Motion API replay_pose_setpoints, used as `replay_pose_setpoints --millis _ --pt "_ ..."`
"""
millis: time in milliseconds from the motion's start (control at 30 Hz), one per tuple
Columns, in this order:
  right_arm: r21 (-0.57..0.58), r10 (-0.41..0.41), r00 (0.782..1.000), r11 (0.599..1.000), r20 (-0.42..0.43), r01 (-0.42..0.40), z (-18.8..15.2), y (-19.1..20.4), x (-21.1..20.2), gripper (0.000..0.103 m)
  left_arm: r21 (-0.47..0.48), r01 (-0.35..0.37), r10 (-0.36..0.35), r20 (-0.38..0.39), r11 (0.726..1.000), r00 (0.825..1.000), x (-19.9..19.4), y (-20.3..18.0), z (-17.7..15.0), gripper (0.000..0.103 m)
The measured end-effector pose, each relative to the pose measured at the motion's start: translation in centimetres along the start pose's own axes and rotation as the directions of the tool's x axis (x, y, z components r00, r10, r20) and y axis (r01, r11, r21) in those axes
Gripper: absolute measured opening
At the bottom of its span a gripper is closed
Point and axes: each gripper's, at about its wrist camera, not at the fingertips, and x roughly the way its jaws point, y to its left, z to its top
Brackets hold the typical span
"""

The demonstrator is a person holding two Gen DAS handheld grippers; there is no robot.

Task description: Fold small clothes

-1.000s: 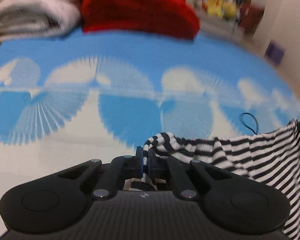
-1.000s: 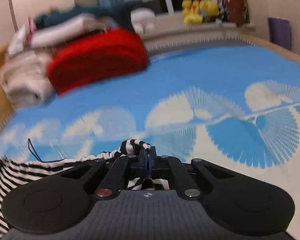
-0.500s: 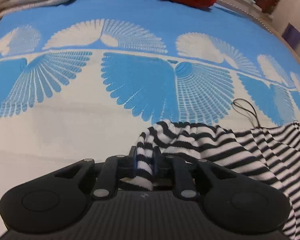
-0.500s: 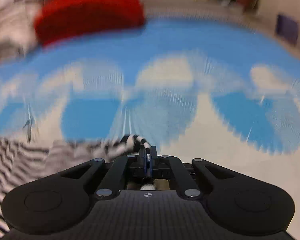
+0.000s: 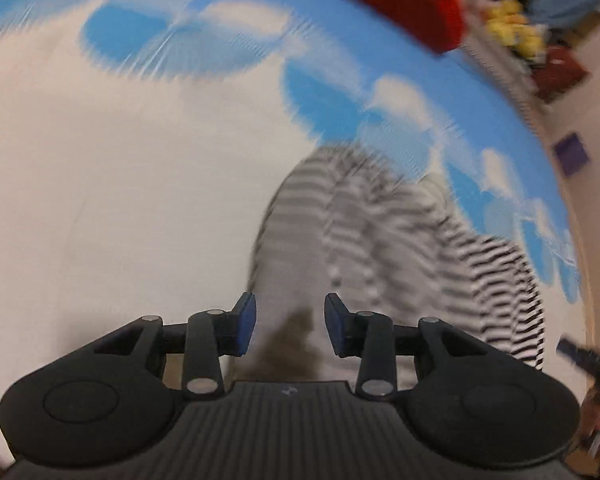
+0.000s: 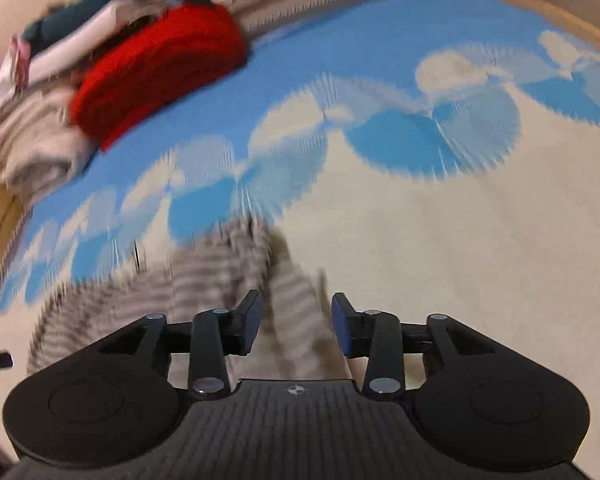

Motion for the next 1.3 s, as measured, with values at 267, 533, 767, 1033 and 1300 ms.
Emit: replay_pose_setpoints --millis 267,533,767,1033,1300 --pt "-0.077 -0.026 0.982 0.997 -0.188 0.011 -3.5 0.1 1.4 0.047 0.027 -0.070 0.073 -0.121 0.997 0.990 2.3 1.3 -2.5 0.043" --pt "-0.037 -0.008 0.976 0.999 -0.216 0.000 -3.9 -0.4 2.2 0.048 0.046 0.001 0.007 -0.176 0.999 0.984 3.8 0.9 -3.2 0.041" --pt "-0.096 -0.003 0.993 0.995 -0.116 -0.008 -2.8 0.5 -0.1 0.004 0.109 0.048 -0.046 -0.019 0.993 0.999 0.6 0.3 -2.6 0.002" --pt "0.036 -0.049 0.994 0.998 -0.100 0.053 -2.7 -2.8 -2.5 0.003 0.099 -0.039 0.048 -0.092 0.994 0.995 0.7 2.9 -3.8 0.002" --pt "-0.064 -0.192 0.957 0.981 -0.215 0.183 -3.6 -1.4 0.1 0.003 0.154 -0.145 0.169 -0.155 0.977 0.973 2.2 1.9 -4.1 0.007"
